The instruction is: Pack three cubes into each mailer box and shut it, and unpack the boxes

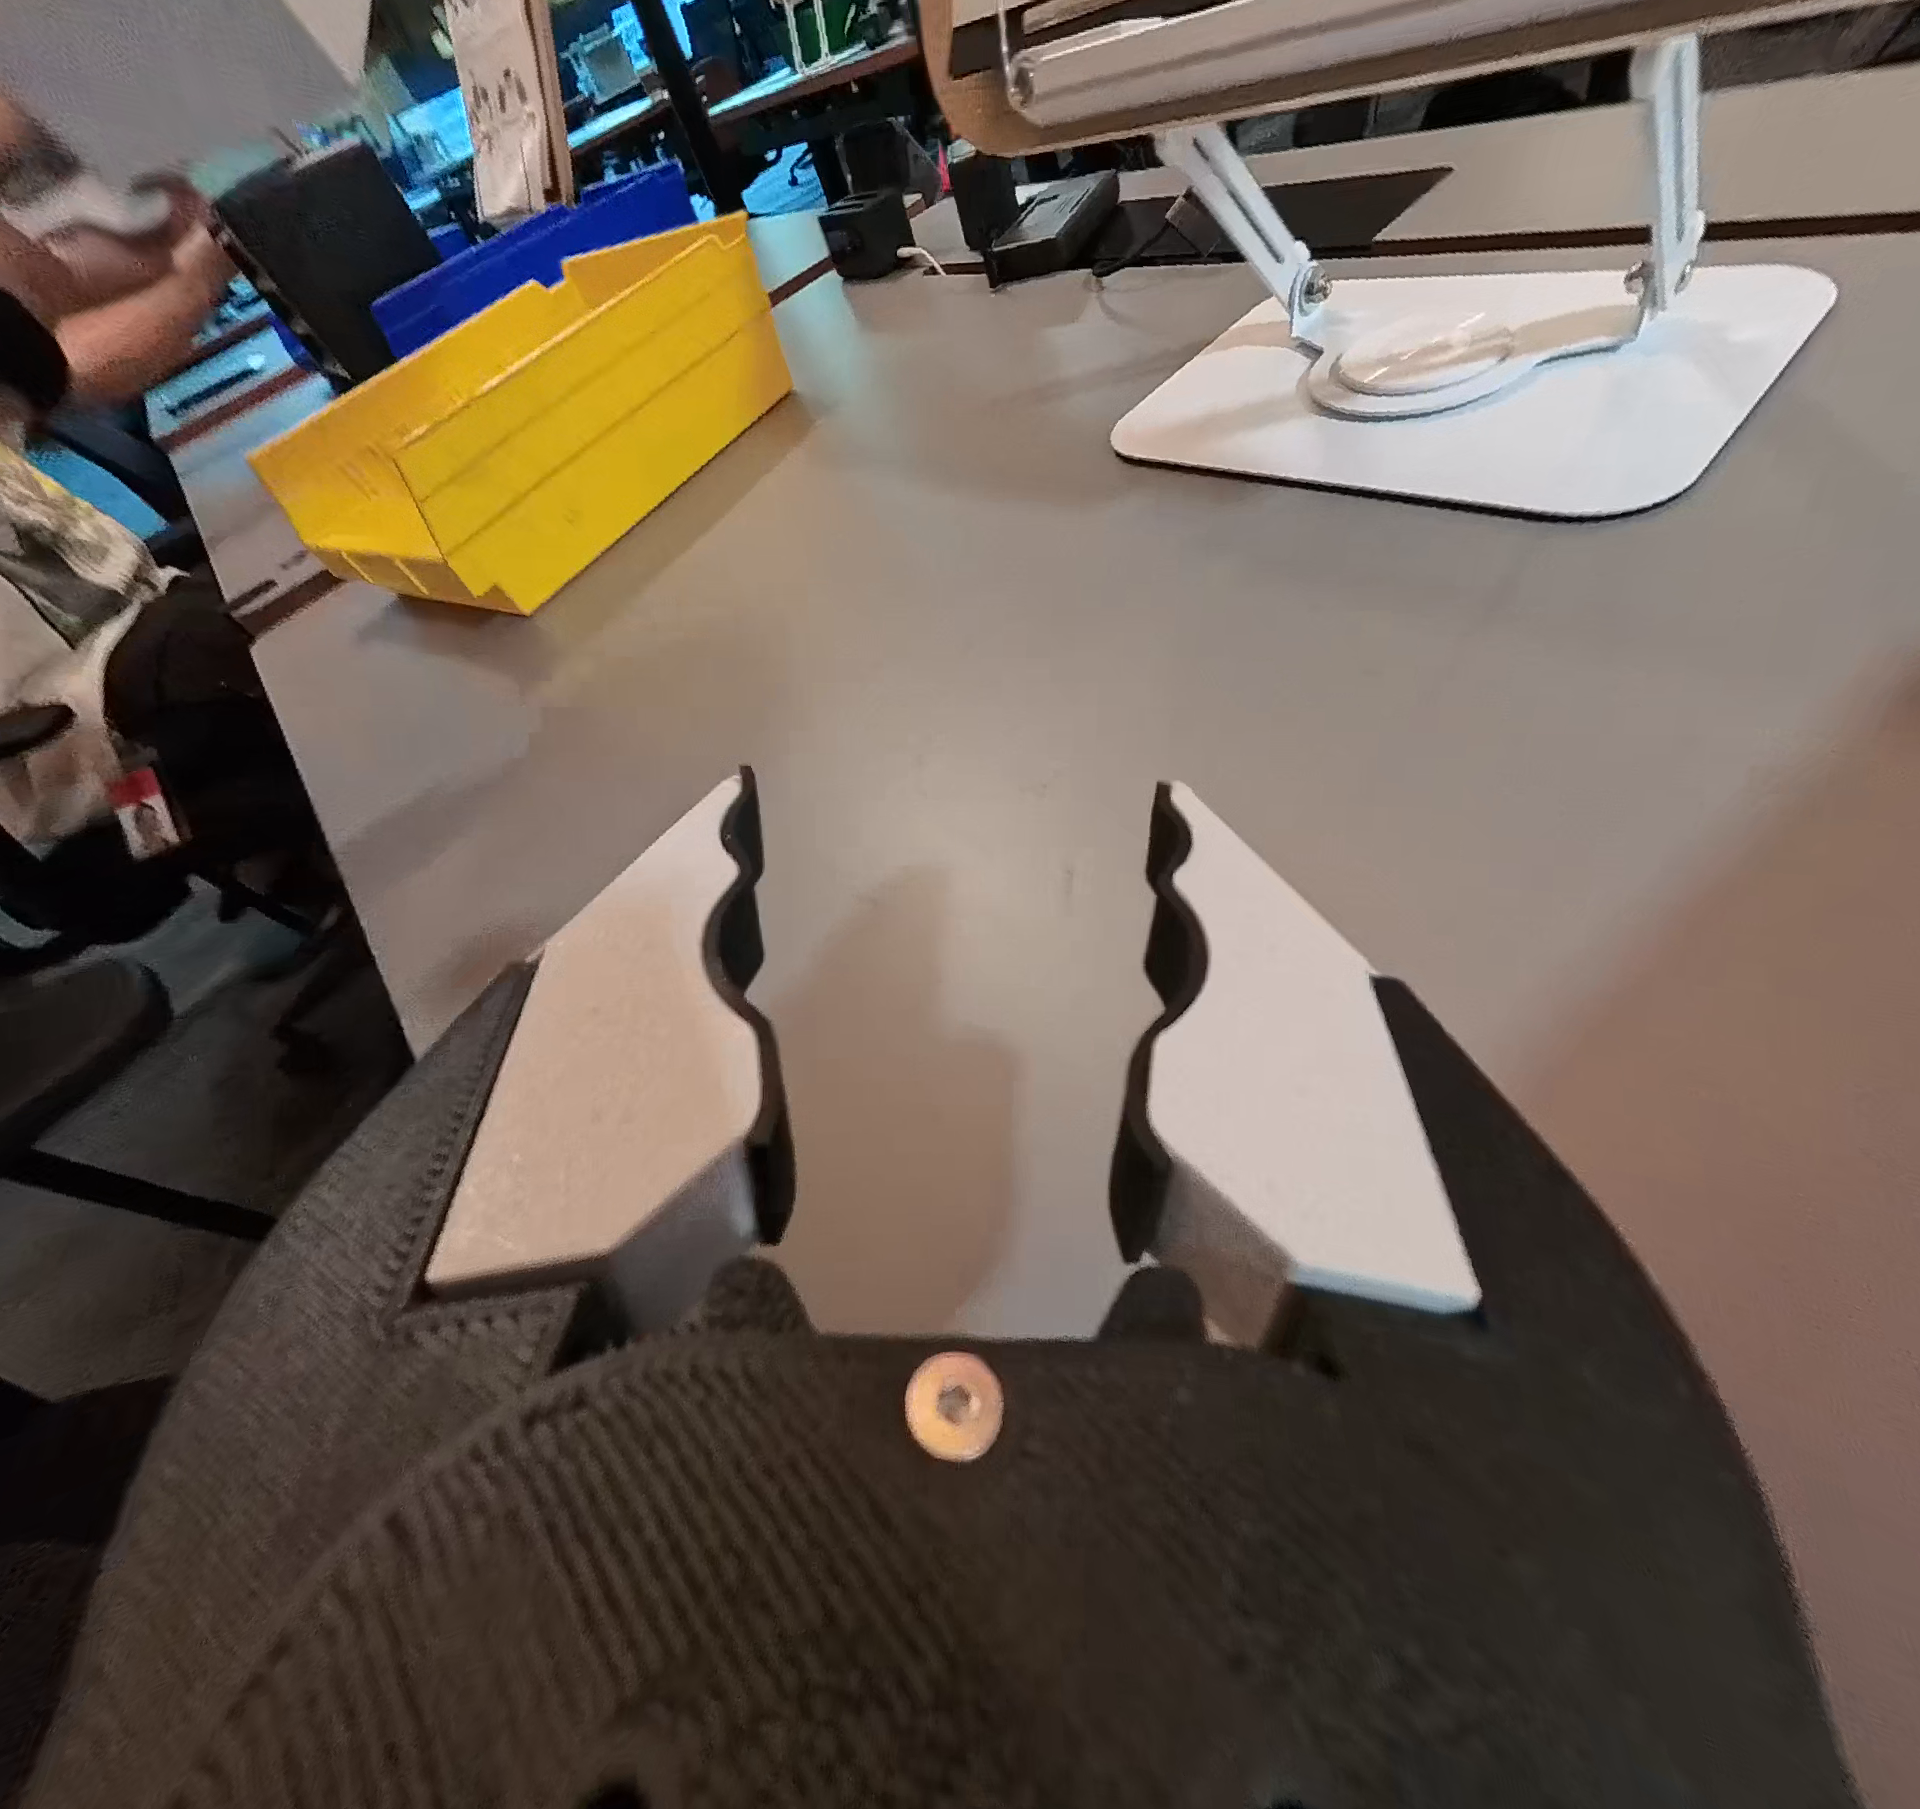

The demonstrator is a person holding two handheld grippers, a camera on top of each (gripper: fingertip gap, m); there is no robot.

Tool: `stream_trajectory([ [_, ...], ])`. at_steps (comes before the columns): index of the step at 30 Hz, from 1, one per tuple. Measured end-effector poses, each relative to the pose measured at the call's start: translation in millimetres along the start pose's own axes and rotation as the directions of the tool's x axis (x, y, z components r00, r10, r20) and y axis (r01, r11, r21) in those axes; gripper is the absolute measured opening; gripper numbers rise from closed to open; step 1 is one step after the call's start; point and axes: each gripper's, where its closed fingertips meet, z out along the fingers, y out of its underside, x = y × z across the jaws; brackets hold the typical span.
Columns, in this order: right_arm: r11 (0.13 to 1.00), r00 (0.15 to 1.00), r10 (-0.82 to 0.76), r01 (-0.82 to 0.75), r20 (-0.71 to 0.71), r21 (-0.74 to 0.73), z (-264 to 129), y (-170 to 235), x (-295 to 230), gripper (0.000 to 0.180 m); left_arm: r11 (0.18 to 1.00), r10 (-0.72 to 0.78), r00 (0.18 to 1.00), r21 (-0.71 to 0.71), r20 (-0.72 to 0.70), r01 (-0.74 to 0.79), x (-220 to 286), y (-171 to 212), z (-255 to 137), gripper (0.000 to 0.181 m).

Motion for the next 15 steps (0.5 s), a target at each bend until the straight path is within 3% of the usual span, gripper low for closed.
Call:
stream_trajectory([
  [6, 0.996, 0.996, -0.090, 0.090, 0.012, 0.013, 0, -4, -11, 0.065, 0.986, -0.071, 0.992, -0.158, -0.103, 0.054, 38, 116, 27, 0.061],
  [11, 0.993, 0.991, -0.116, 0.115, 0.060, 0.013, -4, -4, -18, 0.036, 0.949, -0.144, 0.989, -0.288, -0.035, 0.128, 10, 204, 47, 0.062],
  [15, 0.987, 0.986, -0.161, 0.159, 0.049, 0.031, -6, -7, -21, 0.031, 0.928, -0.193, 0.981, -0.320, 0.028, 0.192, -27, 255, 55, 0.062],
])
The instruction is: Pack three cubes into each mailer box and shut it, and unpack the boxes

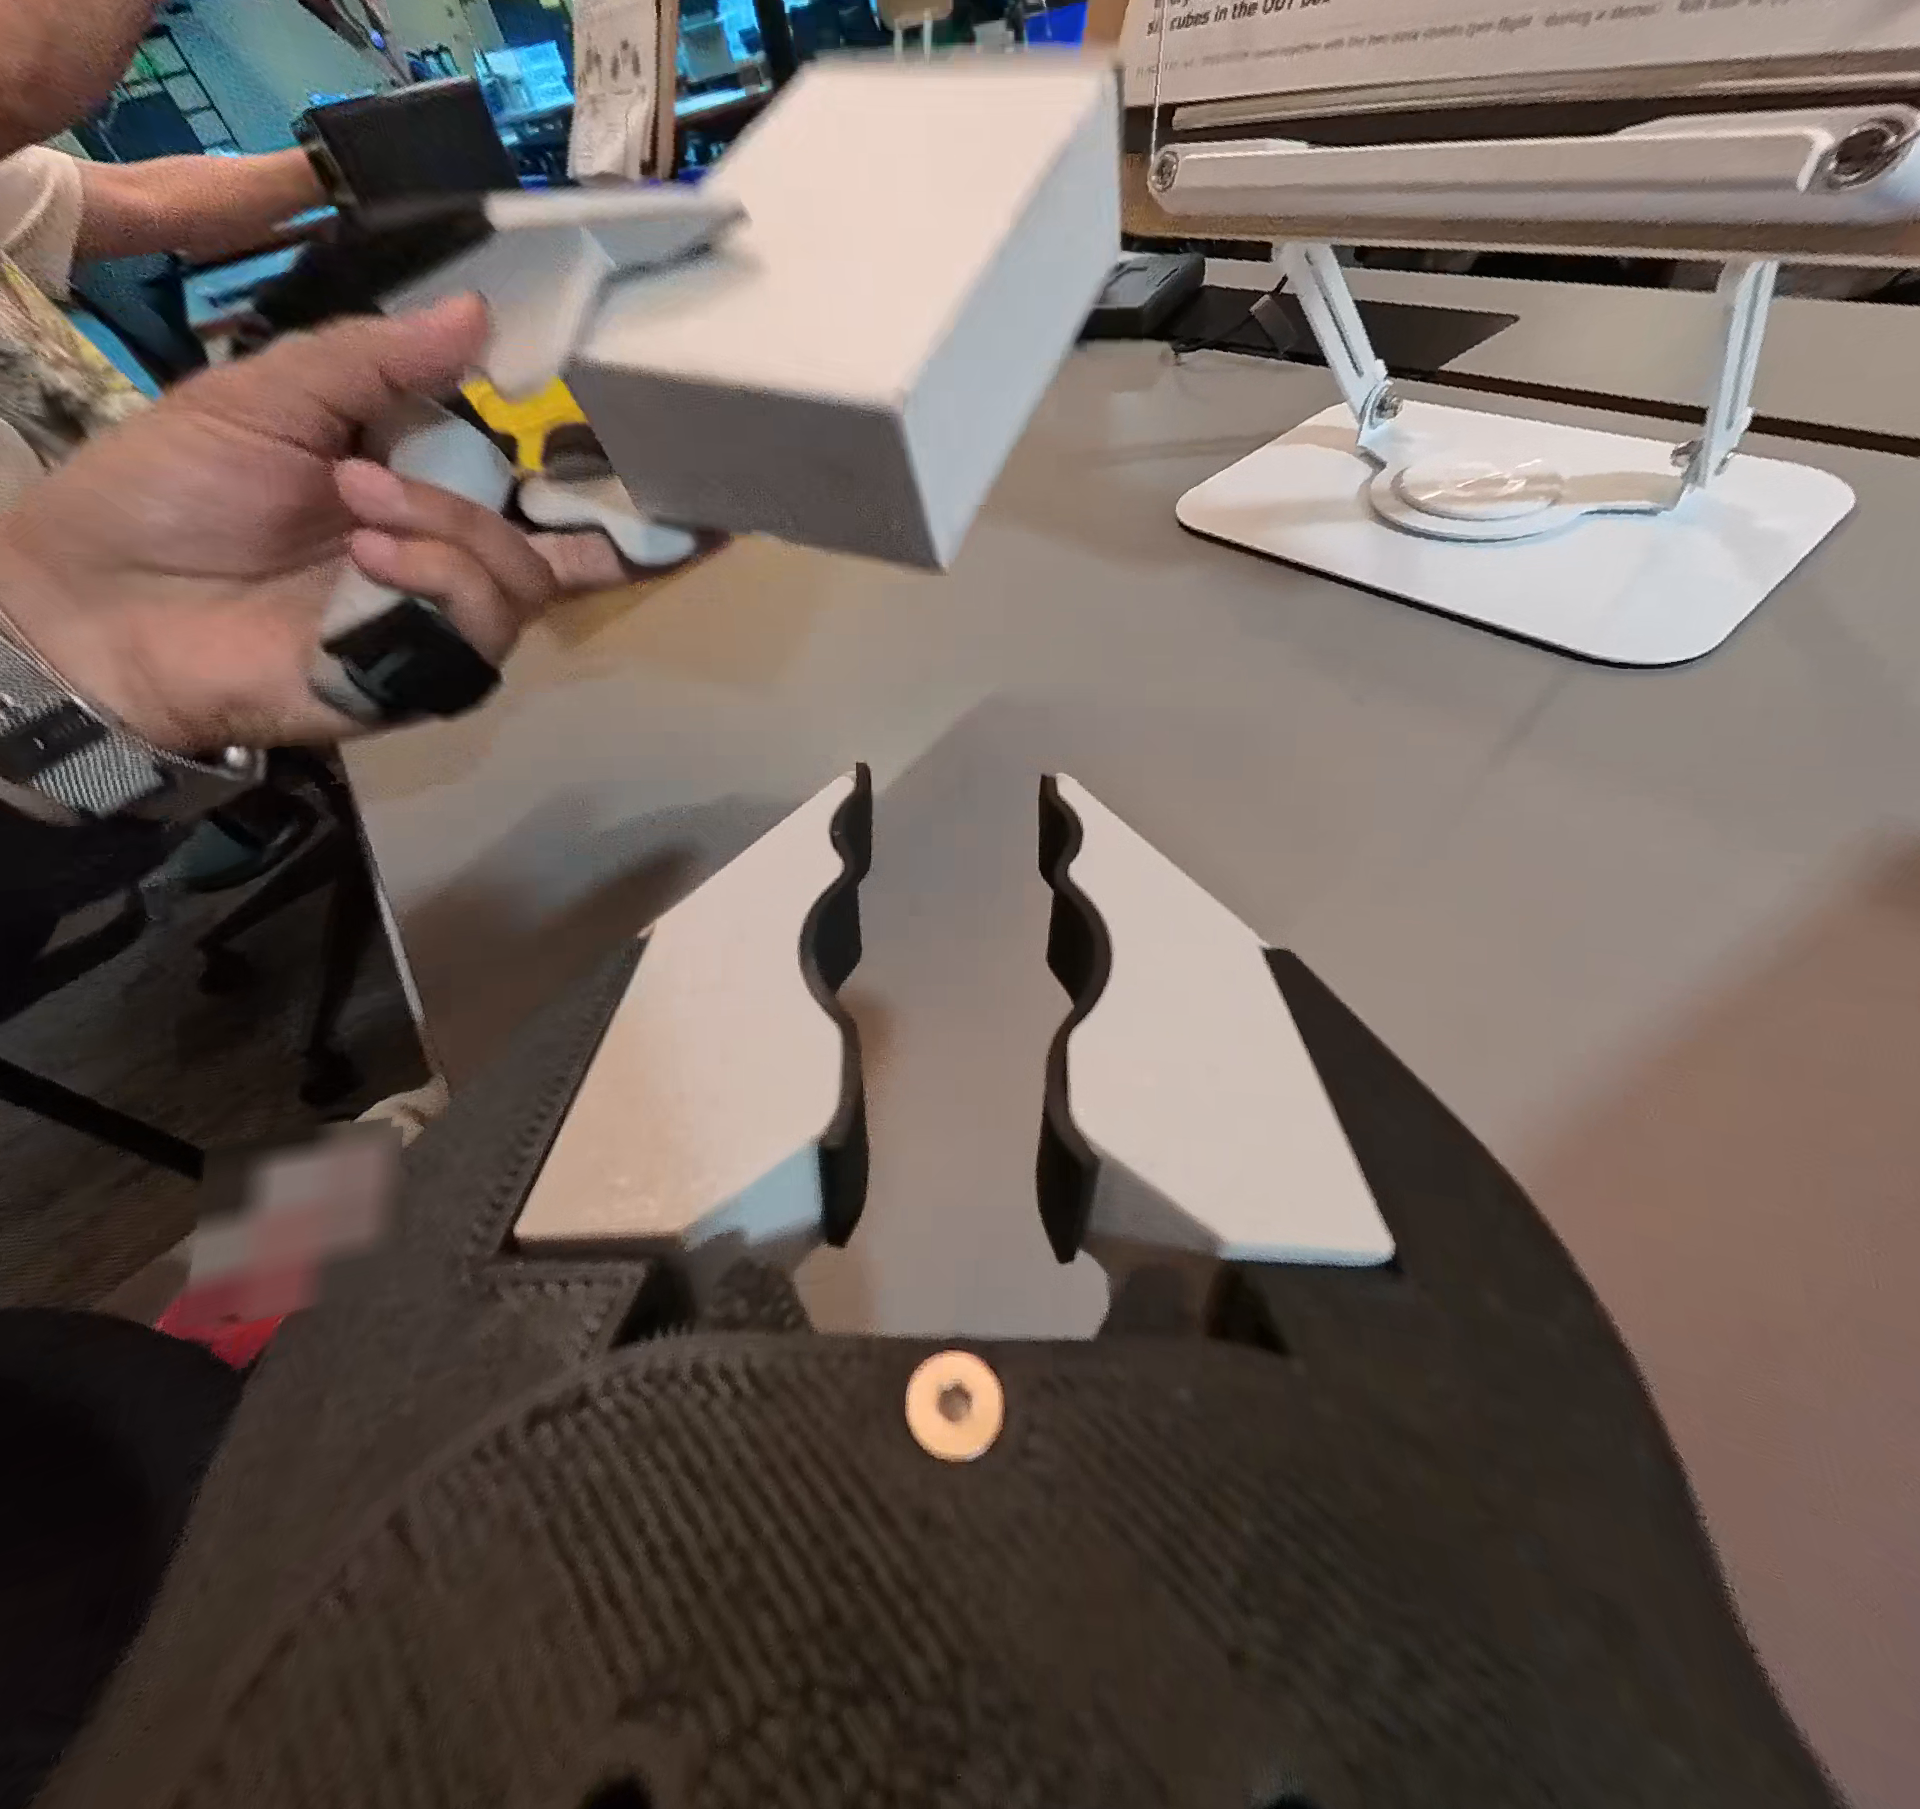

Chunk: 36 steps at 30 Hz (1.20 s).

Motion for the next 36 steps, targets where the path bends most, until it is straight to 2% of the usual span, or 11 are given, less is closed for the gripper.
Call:
stream_trajectory([
  [3, 0.999, 0.999, -0.033, 0.033, -0.014, -0.015, 1, 3, 0, 0.033, 1.000, -0.001, 0.998, -0.017, 0.068, 0.002, -37, 28, 9, 0.062],
  [7, 0.997, 1.000, -0.028, 0.029, 0.010, -0.072, 8, 16, -7, 0.040, 0.995, -0.097, 0.993, 0.006, 0.071, 0.097, -62, 54, 15, 0.062],
  [12, 0.992, 0.999, -0.045, 0.046, 0.014, -0.118, 12, 26, -9, 0.045, 1.000, -0.021, 0.992, 0.012, 0.124, 0.020, -64, 74, 16, 0.062],
  [17, 0.992, 1.000, -0.010, 0.009, -0.008, -0.129, 11, 28, -2, 0.051, 0.993, 0.079, 0.986, -0.103, 0.145, -0.065, -53, 103, 16, 0.069],
  [23, 0.992, 0.998, 0.064, -0.066, -0.029, -0.104, 7, 24, 10, 0.056, 0.931, 0.191, 0.976, -0.334, 0.101, -0.147, -42, 161, 0, 0.077],
  [25, 0.990, 0.998, 0.067, -0.068, -0.012, -0.122, 5, 26, 10, 0.067, 0.920, 0.248, 0.961, -0.341, 0.123, -0.194, -42, 163, -8, 0.078],
  [28, 0.987, 0.998, 0.058, -0.054, 0.019, -0.149, 4, 29, 9, 0.082, 0.915, 0.242, 0.962, -0.361, 0.130, -0.181, -42, 167, -19, 0.078],
  [29, 0.987, 0.998, 0.056, -0.053, 0.011, -0.154, 4, 30, 11, 0.083, 0.916, 0.233, 0.963, -0.363, 0.133, -0.171, -42, 168, -23, 0.078],
  [31, 0.988, 0.995, 0.069, -0.078, -0.071, -0.135, 2, 27, 29, 0.064, 0.912, 0.233, 0.964, -0.373, 0.130, -0.169, -43, 172, -30, 0.078],
  [34, 0.984, 0.990, 0.105, -0.117, -0.093, -0.132, -1, 27, 39, 0.064, 0.893, 0.265, 0.957, -0.406, 0.121, -0.195, -41, 182, -36, 0.078],
  [36, 0.984, 0.988, 0.138, -0.145, -0.068, -0.108, -1, 24, 36, 0.065, 0.844, 0.297, 0.950, -0.493, 0.100, -0.213, -43, 200, -40, 0.079],
])
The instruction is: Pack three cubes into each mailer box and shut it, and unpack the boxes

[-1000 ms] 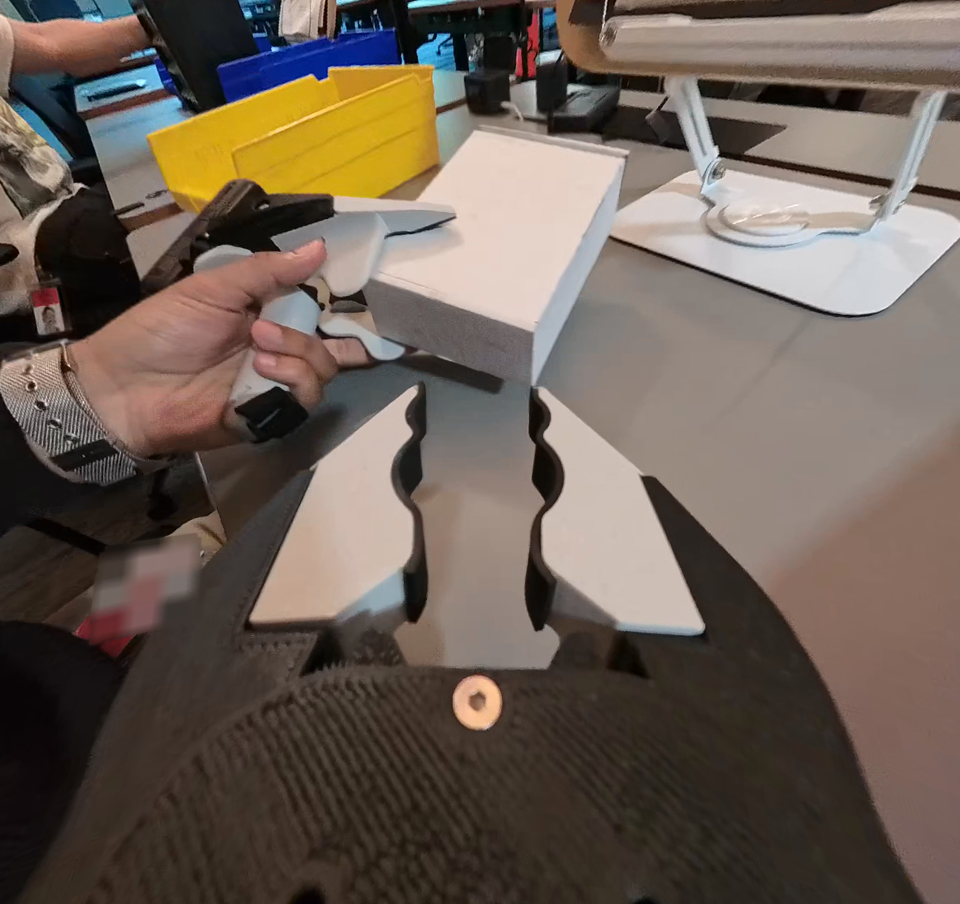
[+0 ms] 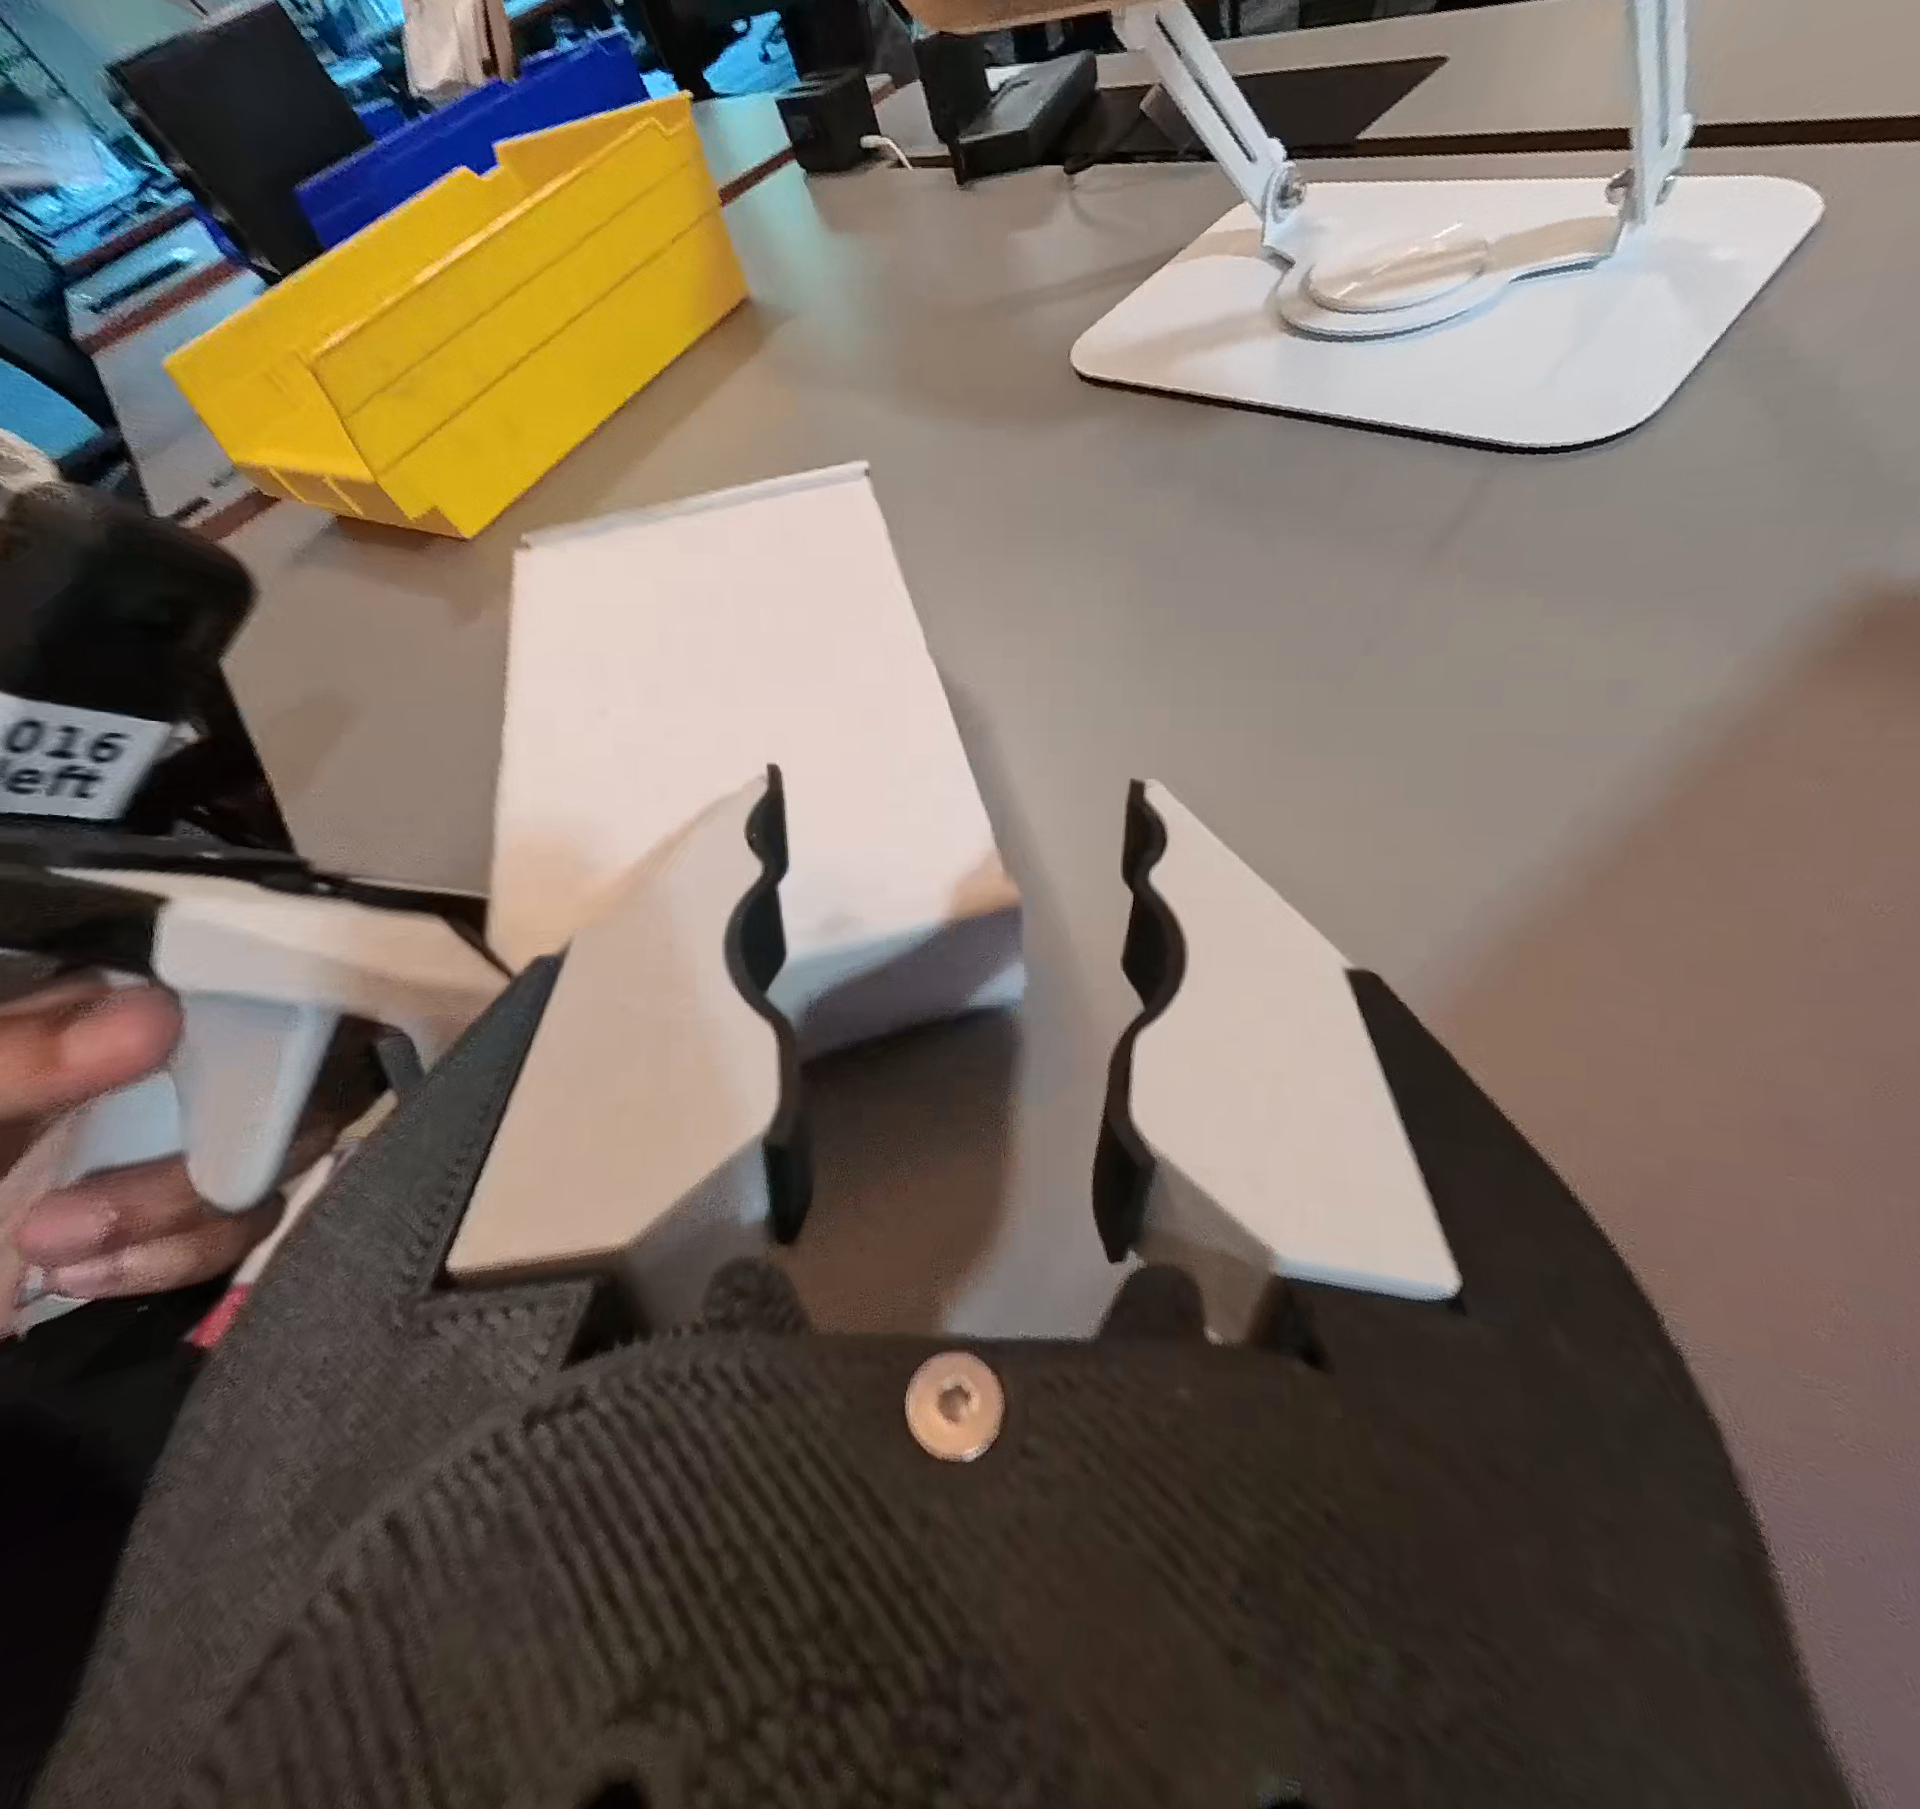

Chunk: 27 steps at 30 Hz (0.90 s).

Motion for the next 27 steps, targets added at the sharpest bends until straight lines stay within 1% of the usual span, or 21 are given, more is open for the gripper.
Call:
stream_trajectory([
  [2, 1.000, 1.000, 0.003, -0.003, 0.027, -0.001, 2, 1, -7, 0.065, 0.997, 0.022, 0.999, -0.077, -0.027, -0.024, 7, 12, 7, 0.079],
  [3, 1.000, 1.000, -0.005, 0.005, 0.031, -0.010, 4, 3, -9, 0.066, 0.994, 0.015, 0.998, -0.107, -0.062, -0.021, 14, 17, 10, 0.081],
  [7, 1.000, 1.000, -0.011, 0.011, 0.015, 0.028, 1, -3, -6, 0.064, 0.997, -0.029, 0.992, -0.071, -0.126, 0.020, 21, 14, 10, 0.075],
  [10, 0.999, 1.000, -0.001, 0.001, 0.003, 0.042, -1, -6, 0, 0.063, 0.995, -0.048, 0.985, -0.090, -0.165, 0.033, 25, 16, 10, 0.070],
  [13, 0.999, 0.999, -0.021, 0.022, -0.030, 0.037, -2, -6, 8, 0.060, 0.984, -0.020, 0.987, -0.177, -0.161, -0.008, 26, 31, 16, 0.071],
  [17, 0.998, 0.998, -0.031, 0.034, -0.063, 0.046, -2, -8, 14, 0.059, 0.975, 0.054, 0.990, -0.209, -0.131, -0.081, 27, 38, 18, 0.070],
  [19, 0.998, 0.993, -0.053, 0.056, -0.104, 0.030, -2, -6, 21, 0.055, 0.971, 0.033, 0.988, -0.231, -0.148, -0.067, 30, 41, 16, 0.069],
  [22, 0.992, 0.979, -0.128, 0.128, -0.161, -0.010, 1, -2, 29, 0.052, 0.957, -0.015, 0.989, -0.287, -0.148, -0.029, 30, 50, 14, 0.069],
  [25, 0.986, 0.972, -0.168, 0.169, -0.166, -0.007, 1, -4, 26, 0.050, 0.956, 0.013, 0.991, -0.289, -0.136, -0.052, 30, 51, 14, 0.069],
  [26, 0.984, 0.972, -0.175, 0.178, -0.160, 0.002, 0, -6, 23, 0.048, 0.958, 0.022, 0.990, -0.280, -0.138, -0.060, 30, 50, 14, 0.067],
  [27, 0.982, 0.973, -0.181, 0.186, -0.146, 0.019, -2, -9, 19, 0.046, 0.967, 0.026, 0.989, -0.245, -0.149, -0.063, 33, 44, 14, 0.061],
])
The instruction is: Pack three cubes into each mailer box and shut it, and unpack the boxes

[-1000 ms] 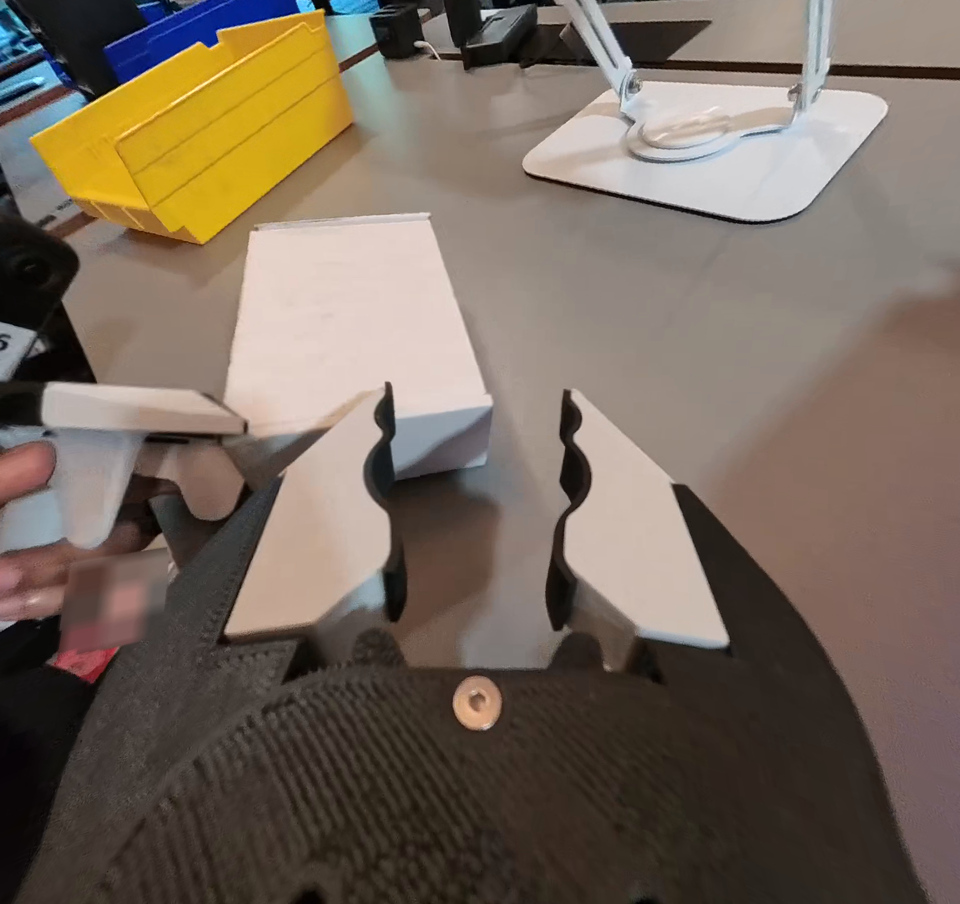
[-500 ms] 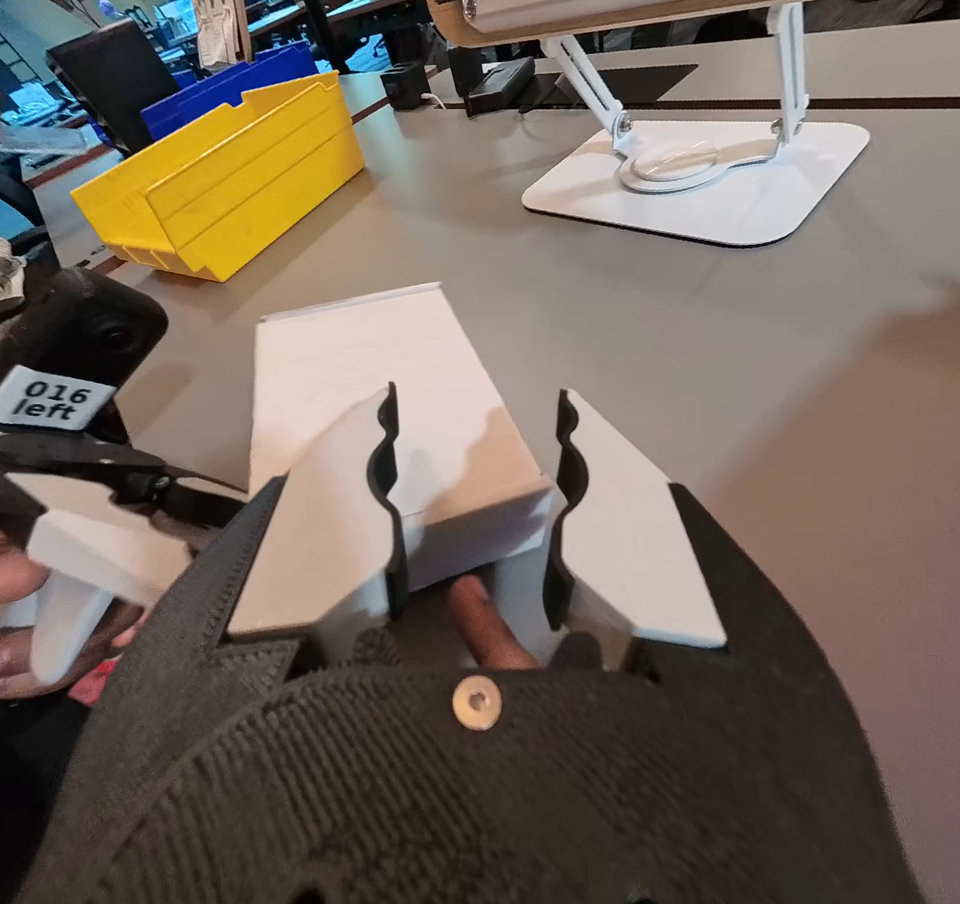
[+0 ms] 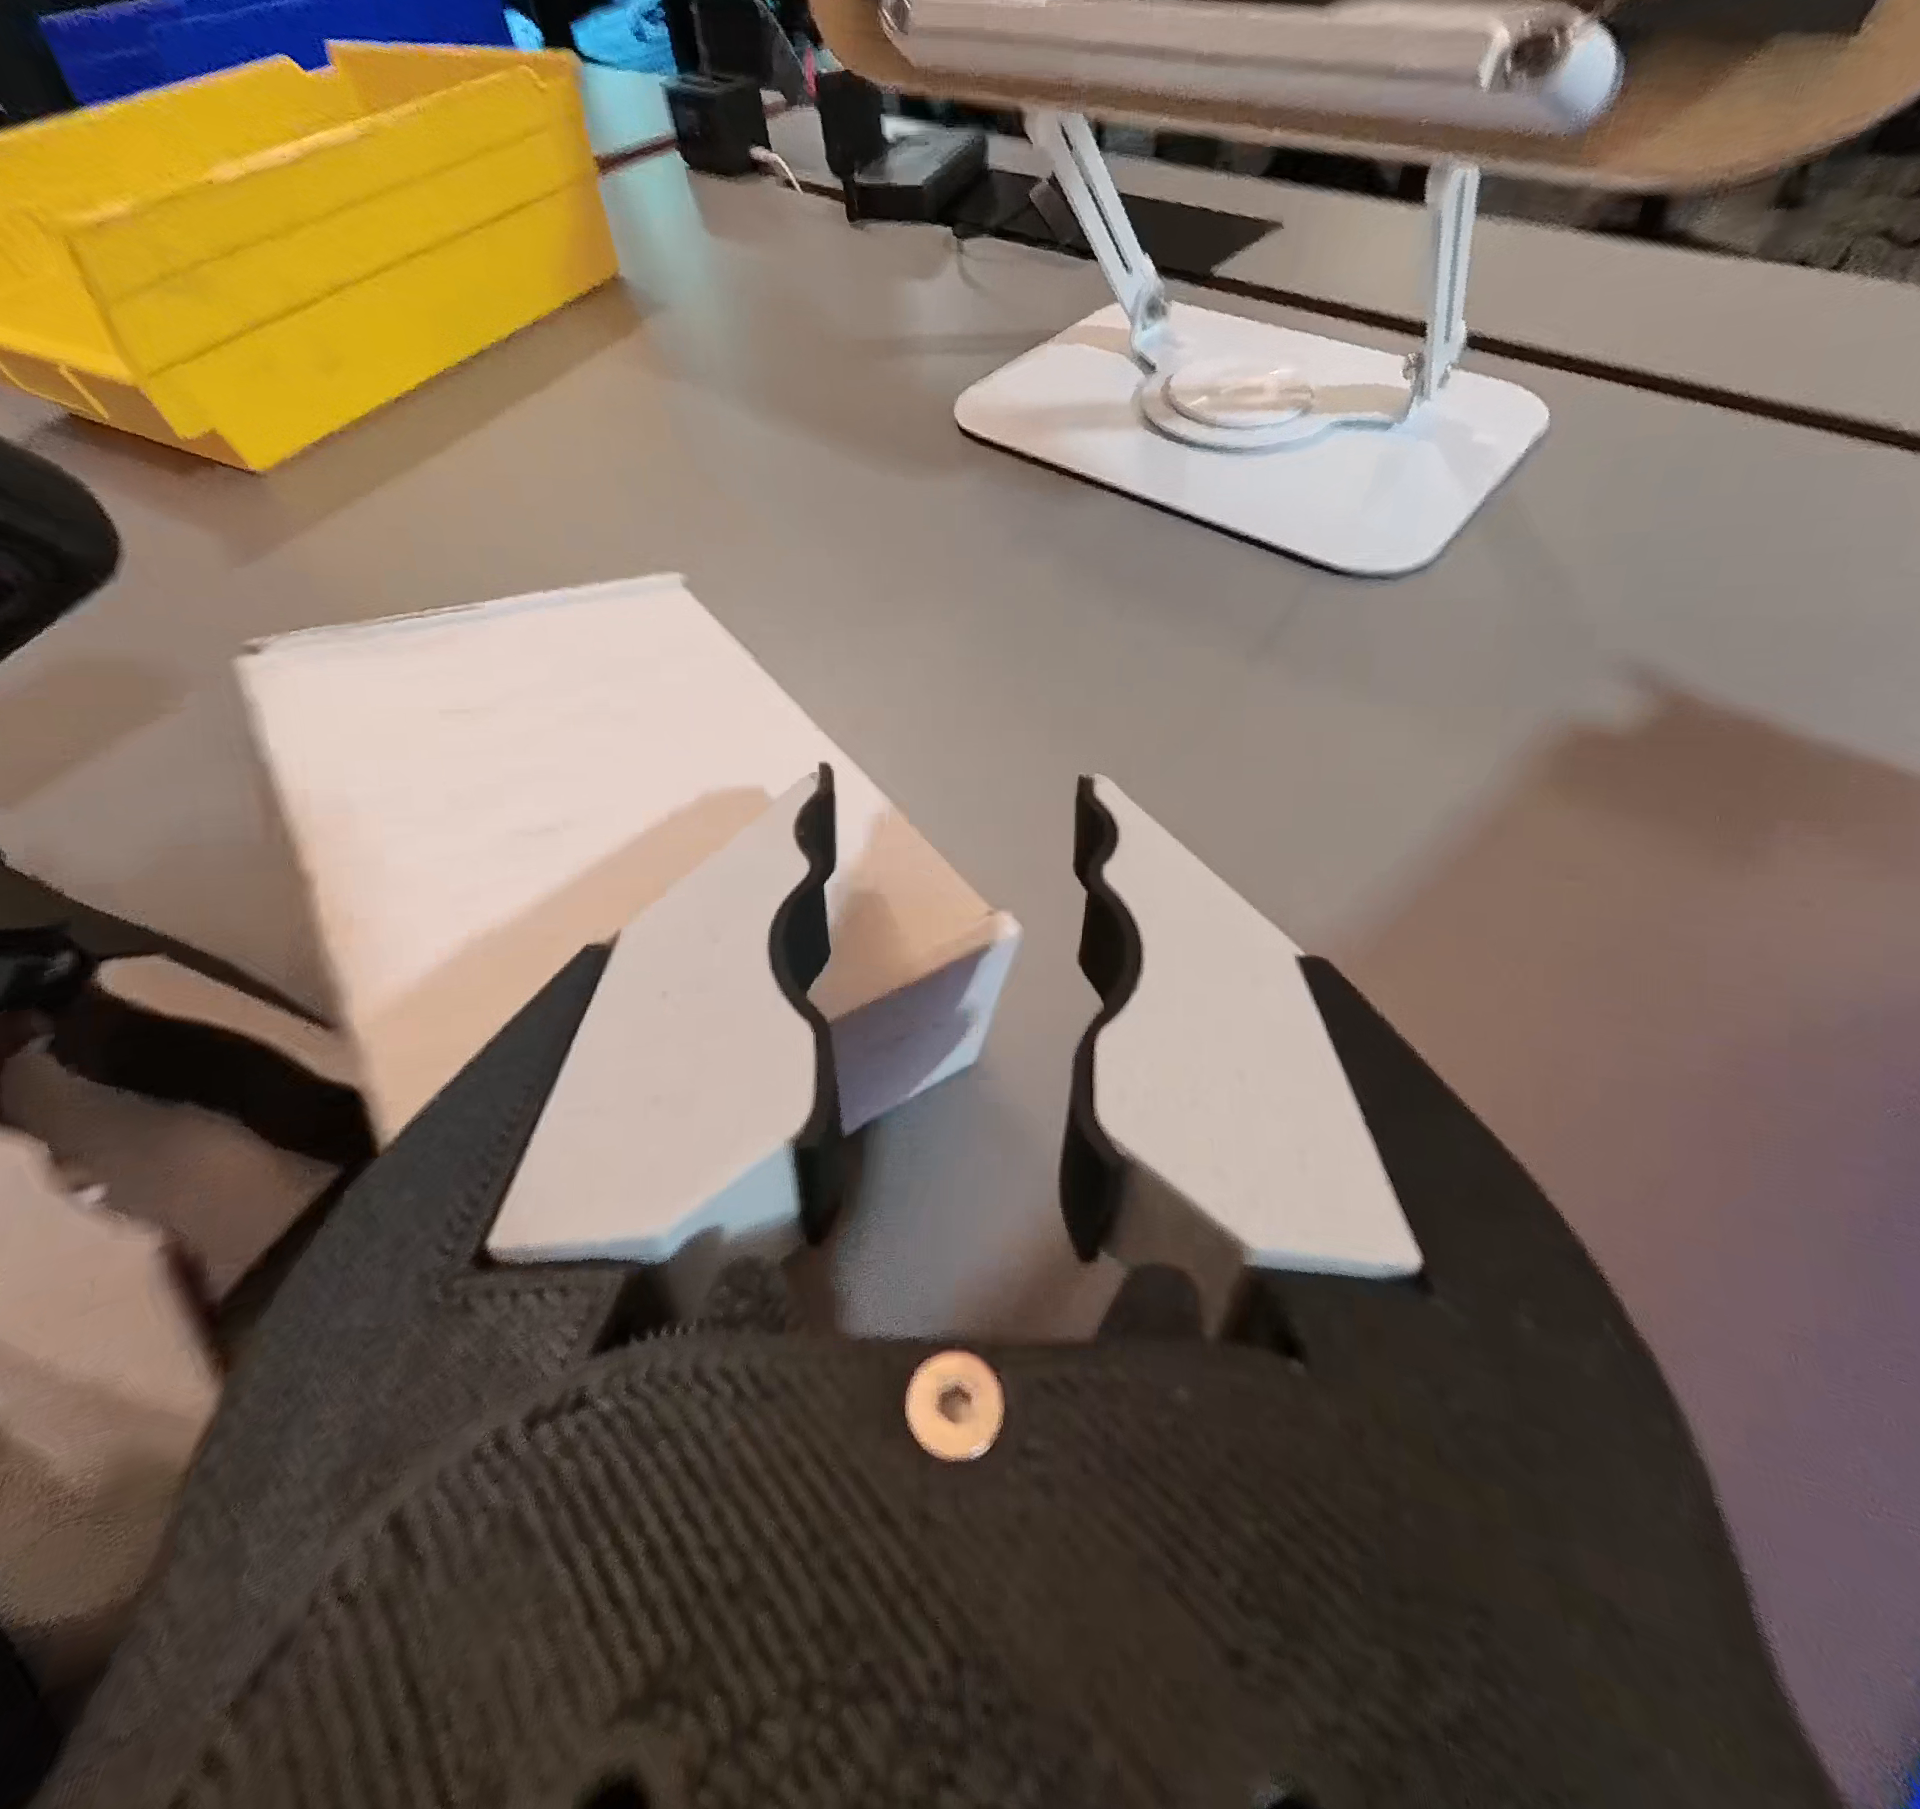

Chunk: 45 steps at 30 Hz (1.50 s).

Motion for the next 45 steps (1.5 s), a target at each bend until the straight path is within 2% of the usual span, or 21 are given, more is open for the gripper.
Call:
stream_trajectory([
  [3, 0.995, 0.995, -0.026, 0.017, 0.093, 0.096, -11, -18, -17, 0.054, 0.976, -0.033, 0.994, 0.211, -0.106, 0.055, 11, -35, -14, 0.044],
  [5, 0.991, 0.991, -0.034, 0.016, 0.129, 0.136, -16, -26, -23, 0.050, 0.956, -0.054, 0.991, 0.280, -0.122, 0.086, 3, -50, -26, 0.040],
  [8, 0.991, 0.981, -0.039, 0.014, 0.189, 0.135, -17, -25, -33, 0.049, 0.957, -0.078, 0.993, 0.273, -0.086, 0.098, -12, -52, -32, 0.039],
  [13, 0.992, 0.914, -0.097, 0.058, 0.395, 0.109, -19, -16, -78, 0.059, 0.962, -0.077, 0.994, 0.257, -0.078, 0.095, -15, -50, -27, 0.038],
  [19, 0.979, 0.931, -0.198, 0.204, 0.307, 0.014, -7, 6, -70, 0.052, 0.949, -0.123, 0.985, 0.275, -0.120, 0.152, -17, -52, -32, 0.041],
  [24, 0.974, 0.947, -0.216, 0.226, 0.239, -0.015, -4, 9, -55, 0.051, 0.922, -0.096, 0.993, 0.371, -0.065, 0.113, -24, -66, -50, 0.040],
  [26, 0.973, 0.952, -0.213, 0.227, 0.218, -0.041, -3, 13, -48, 0.046, 0.899, -0.080, 0.996, 0.428, -0.048, 0.093, -26, -76, -62, 0.041],
  [28, 0.977, 0.953, -0.195, 0.211, 0.230, -0.044, -3, 13, -48, 0.034, 0.879, -0.073, 0.997, 0.471, -0.031, 0.079, -29, -84, -73, 0.044],
  [30, 0.981, 0.956, -0.183, 0.194, 0.229, -0.025, -5, 9, -47, 0.035, 0.867, -0.067, 0.998, 0.494, 0.004, 0.056, -35, -90, -81, 0.047],
  [33, 0.983, 0.965, -0.184, 0.184, 0.188, 0.016, -7, 0, -41, 0.040, 0.855, -0.024, 0.997, 0.518, 0.078, -0.020, -41, -103, -92, 0.049],
  [37, 0.987, 0.984, -0.152, 0.146, 0.095, 0.068, -10, -12, -22, 0.045, 0.849, 0.070, 0.963, 0.490, 0.261, -0.195, -54, -125, -97, 0.053],
  [38, 0.989, 0.988, -0.135, 0.129, 0.072, 0.078, -11, -15, -16, 0.046, 0.850, 0.060, 0.966, 0.494, 0.251, -0.181, -53, -131, -96, 0.053],
  [40, 0.990, 0.994, -0.099, 0.094, 0.046, 0.101, -15, -19, -8, 0.046, 0.823, 0.076, 0.988, 0.551, 0.135, -0.139, -37, -153, -98, 0.049],
  [42, 0.990, 0.997, -0.072, 0.067, 0.032, 0.123, -18, -23, -2, 0.047, 0.805, 0.102, 0.986, 0.571, 0.134, -0.160, -36, -174, -101, 0.047],
  [45, 0.990, 0.996, -0.083, 0.084, -0.010, 0.111, -17, -21, 7, 0.047, 0.841, 0.235, 0.920, 0.409, 0.313, -0.354, -57, -178, -89, 0.048],
])
